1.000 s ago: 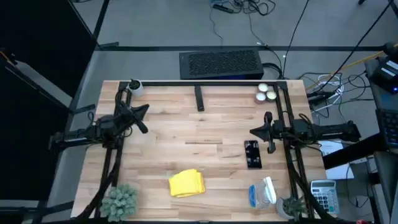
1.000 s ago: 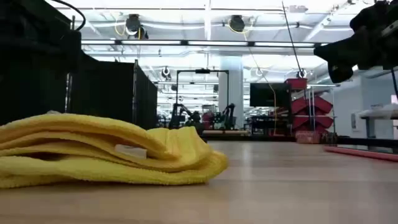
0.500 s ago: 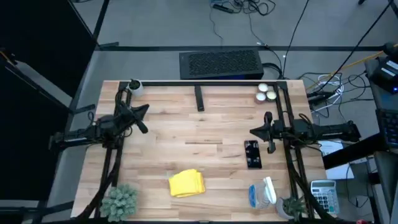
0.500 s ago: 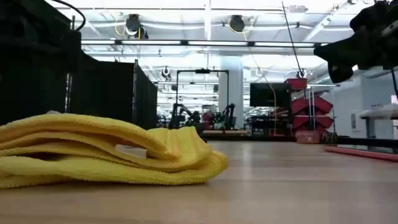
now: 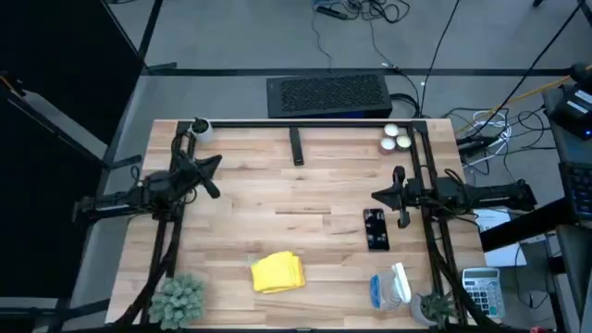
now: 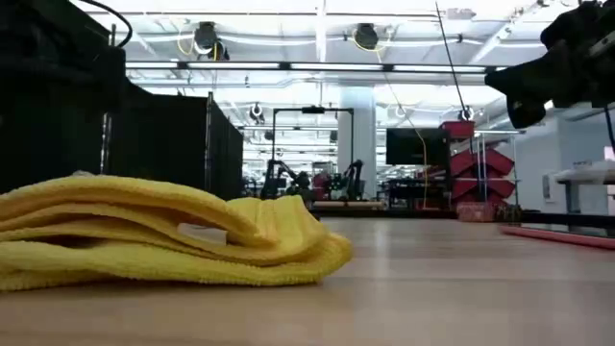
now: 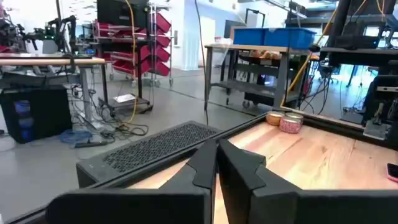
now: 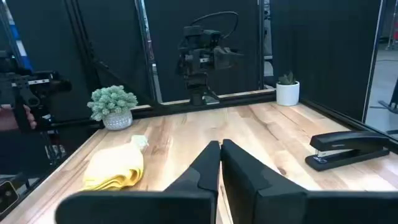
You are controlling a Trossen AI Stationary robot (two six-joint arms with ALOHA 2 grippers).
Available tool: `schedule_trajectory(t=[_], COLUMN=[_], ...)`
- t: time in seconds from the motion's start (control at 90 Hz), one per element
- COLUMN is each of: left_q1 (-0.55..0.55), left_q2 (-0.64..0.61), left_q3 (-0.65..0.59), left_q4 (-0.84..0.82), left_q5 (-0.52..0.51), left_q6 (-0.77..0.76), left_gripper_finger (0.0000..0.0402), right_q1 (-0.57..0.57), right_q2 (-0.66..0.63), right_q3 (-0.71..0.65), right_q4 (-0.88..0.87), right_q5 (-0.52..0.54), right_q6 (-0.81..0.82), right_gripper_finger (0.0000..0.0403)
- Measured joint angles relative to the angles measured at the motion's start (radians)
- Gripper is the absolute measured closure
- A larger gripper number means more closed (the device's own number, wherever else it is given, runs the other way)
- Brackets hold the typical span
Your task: Apply microfiber cloth
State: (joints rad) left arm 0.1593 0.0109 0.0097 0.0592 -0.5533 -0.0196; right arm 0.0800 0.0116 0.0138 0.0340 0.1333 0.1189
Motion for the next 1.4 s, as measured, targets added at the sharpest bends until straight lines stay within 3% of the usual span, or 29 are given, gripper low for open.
schedule_trajectory(t=[0.2,0.456,0.622,0.744,0.911,1.067,1.267,1.4], left_q1=[0.000,0.003,0.003,0.003,0.003,0.003,0.002,0.003], left_q2=[0.000,0.000,0.000,0.000,0.001,0.001,0.001,0.001], left_q3=[0.000,0.000,0.000,0.000,0.000,0.000,0.000,0.000], left_q4=[0.005,0.052,0.059,0.058,0.061,0.062,0.058,0.059], left_q5=[0.000,0.000,0.001,0.001,0.000,0.032,0.095,0.158], left_q6=[0.000,0.000,-0.033,-0.048,-0.028,-0.026,-0.027,-0.036], left_gripper_finger=[0.0402,0.0402,0.0402,0.0402,0.0402,0.0402,0.0402,0.0402], right_q1=[0.000,0.000,0.000,-0.003,-0.009,-0.009,-0.009,-0.009], right_q2=[0.000,0.000,0.000,0.003,0.078,0.230,0.445,0.541], right_q3=[0.000,0.000,0.000,0.000,0.027,0.178,0.374,0.387], right_q4=[0.002,0.130,0.145,0.112,-0.023,-0.229,-0.732,-0.817], right_q5=[0.000,0.000,0.000,0.013,0.075,0.146,0.175,0.132], right_q6=[-0.030,0.391,0.541,0.537,0.552,0.573,0.865,1.007], right_gripper_finger=[0.0403,0.0403,0.0403,0.0403,0.0403,0.0403,0.0403,0.0403])
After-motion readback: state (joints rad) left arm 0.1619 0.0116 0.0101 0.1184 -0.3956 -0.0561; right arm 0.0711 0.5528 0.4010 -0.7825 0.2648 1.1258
